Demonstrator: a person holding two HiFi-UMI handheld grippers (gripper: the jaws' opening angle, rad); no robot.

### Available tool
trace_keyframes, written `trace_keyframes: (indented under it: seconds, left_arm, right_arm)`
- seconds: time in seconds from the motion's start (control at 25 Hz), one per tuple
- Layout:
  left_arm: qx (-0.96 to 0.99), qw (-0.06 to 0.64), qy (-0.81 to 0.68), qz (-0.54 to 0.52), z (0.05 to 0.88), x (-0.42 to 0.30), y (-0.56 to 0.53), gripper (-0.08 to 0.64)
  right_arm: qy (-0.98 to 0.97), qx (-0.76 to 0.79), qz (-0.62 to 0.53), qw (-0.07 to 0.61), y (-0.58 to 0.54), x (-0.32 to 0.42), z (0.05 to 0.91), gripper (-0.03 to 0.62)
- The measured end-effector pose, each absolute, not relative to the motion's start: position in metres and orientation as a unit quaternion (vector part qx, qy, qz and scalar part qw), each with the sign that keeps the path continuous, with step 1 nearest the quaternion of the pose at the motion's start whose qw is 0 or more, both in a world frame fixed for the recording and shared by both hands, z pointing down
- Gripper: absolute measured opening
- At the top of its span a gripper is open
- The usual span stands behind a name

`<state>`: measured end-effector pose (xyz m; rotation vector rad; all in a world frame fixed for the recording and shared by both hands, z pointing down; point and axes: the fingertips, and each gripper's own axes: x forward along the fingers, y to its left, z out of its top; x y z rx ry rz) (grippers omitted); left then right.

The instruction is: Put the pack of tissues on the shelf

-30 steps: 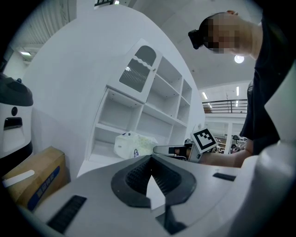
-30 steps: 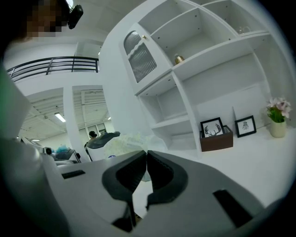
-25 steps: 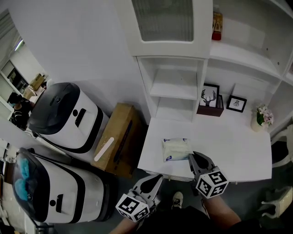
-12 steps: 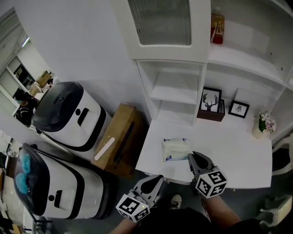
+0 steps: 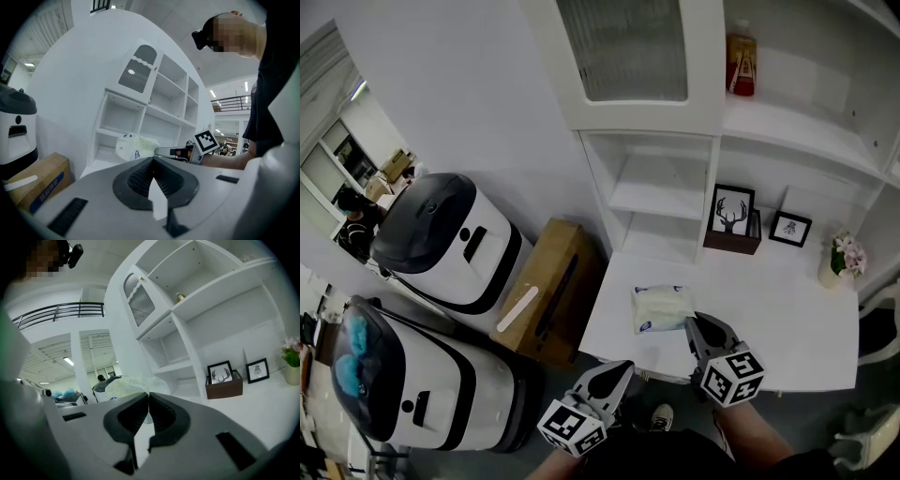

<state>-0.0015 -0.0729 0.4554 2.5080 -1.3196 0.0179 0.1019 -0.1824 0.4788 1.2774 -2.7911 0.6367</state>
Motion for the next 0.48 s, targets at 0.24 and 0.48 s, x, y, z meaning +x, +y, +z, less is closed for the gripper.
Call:
trace_keyframes:
  seconds: [0.24, 0.48]
  left_arm:
    - [0.889, 0.15, -0.433, 0.006, 0.453, 0.007, -0.087, 0.003]
    - [0.898, 0.15, -0.413, 0.0, 0.452, 0.007, -0.107, 0.003]
  right_arm:
    - [-0.883, 0.424, 0.2, 0.0, -0.187, 0.107, 0.476, 0.008]
    - [-0.873, 0.443, 0.203, 0.001, -0.196, 0.112, 0.477, 0.008]
